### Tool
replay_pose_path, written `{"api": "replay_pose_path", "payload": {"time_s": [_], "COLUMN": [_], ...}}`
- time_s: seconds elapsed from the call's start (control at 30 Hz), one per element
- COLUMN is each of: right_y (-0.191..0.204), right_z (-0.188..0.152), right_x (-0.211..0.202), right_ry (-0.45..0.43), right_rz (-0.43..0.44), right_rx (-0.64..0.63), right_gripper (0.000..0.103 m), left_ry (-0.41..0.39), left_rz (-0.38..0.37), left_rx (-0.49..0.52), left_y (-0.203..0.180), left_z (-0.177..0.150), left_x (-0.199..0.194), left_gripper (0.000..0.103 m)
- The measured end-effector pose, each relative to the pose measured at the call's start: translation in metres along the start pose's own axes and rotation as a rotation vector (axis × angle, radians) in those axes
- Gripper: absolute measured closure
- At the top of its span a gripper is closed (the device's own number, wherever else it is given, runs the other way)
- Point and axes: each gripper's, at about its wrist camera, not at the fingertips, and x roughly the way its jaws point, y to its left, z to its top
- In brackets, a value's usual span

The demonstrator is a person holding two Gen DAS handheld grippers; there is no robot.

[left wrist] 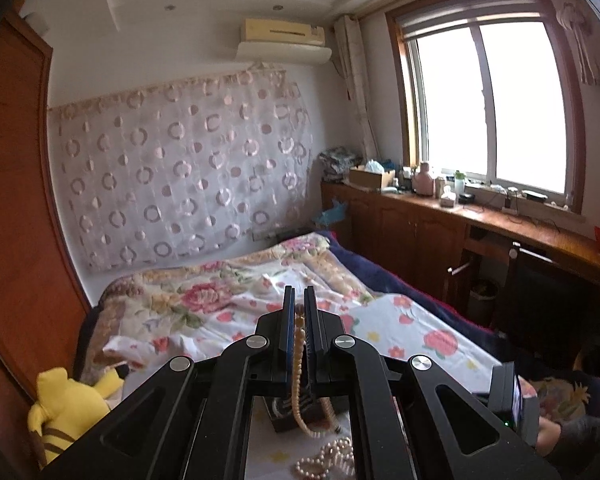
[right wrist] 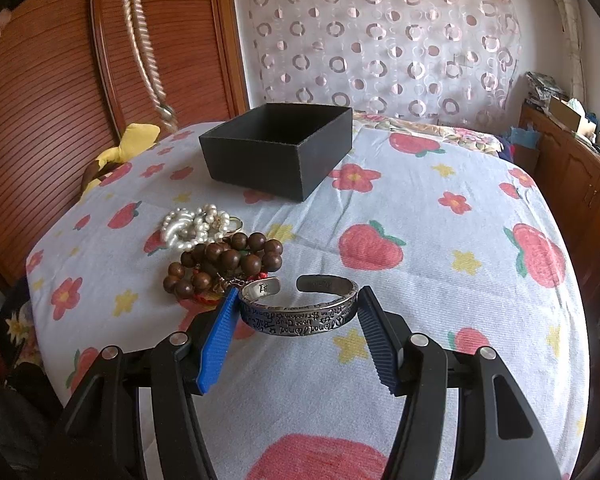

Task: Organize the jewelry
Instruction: 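Lower the cuff into the black box with the right tool while the left tool drops the pearls in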

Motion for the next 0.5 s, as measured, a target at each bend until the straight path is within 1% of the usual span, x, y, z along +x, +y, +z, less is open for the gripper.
{"api": "replay_pose_path", "payload": {"time_s": [0.1, 0.27, 0.33, 0.5], "right_y": [0.000, 0.003, 0.005, 0.016], "right_z": [0.000, 0.006, 0.012, 0.040], "right_x": [0.000, -0.001, -0.002, -0.010], "right_ry": [-0.002, -0.007, -0.015, -0.071], "right_rz": [-0.002, -0.013, -0.009, -0.010], "right_rx": [0.003, -0.010, -0.019, -0.067], "right_gripper": [0.040, 0.040, 0.040, 0.040], "left_ry": [-0.016, -0.010, 0.003, 0.029], "left_rz": [0.012, 0.036, 0.041, 0.059], "left_rx": [0.012, 0.026, 0.017, 0.004], "left_y": [-0.002, -0.001, 0.003, 0.012], "left_z": [0.010, 0.017, 0.017, 0.019], "left_x": [-0.002, 0.009, 0.018, 0.043], "left_gripper": [0.099, 0.099, 0.099, 0.099]}}
